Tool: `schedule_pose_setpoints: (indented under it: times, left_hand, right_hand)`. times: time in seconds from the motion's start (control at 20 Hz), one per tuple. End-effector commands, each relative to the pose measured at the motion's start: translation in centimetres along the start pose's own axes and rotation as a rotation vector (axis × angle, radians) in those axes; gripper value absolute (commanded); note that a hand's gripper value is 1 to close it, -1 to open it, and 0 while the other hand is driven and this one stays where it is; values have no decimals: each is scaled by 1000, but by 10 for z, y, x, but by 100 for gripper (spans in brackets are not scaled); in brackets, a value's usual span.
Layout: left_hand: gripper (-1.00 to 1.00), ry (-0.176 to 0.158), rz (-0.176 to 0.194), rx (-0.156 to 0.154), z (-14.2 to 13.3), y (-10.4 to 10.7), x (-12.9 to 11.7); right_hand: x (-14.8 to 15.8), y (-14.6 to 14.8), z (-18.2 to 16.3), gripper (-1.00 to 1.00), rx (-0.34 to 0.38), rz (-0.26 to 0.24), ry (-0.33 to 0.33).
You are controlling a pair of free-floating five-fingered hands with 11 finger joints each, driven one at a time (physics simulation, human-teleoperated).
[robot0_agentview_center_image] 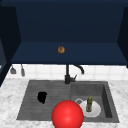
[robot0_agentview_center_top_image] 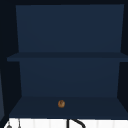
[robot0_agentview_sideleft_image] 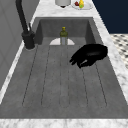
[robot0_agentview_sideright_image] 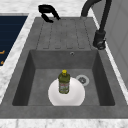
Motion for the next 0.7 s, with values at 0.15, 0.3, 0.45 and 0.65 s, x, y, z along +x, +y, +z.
schedule_pose_setpoints:
  times: [0.15, 0.3, 0.45, 0.65]
  left_hand:
    - [0, 0, 0, 0, 0, 0, 0]
    - [0, 0, 0, 0, 0, 0, 0]
    - [0, 0, 0, 0, 0, 0, 0]
    - [0, 0, 0, 0, 0, 0, 0]
  right_hand:
    - [-10, 12, -42, -100, -7, 161, 125]
    - [-13, 10, -60, -100, -12, 209, 162]
    - [-21, 6, -81, -100, 11, 196, 226]
    - [-27, -6, -105, -100, -7, 250, 237]
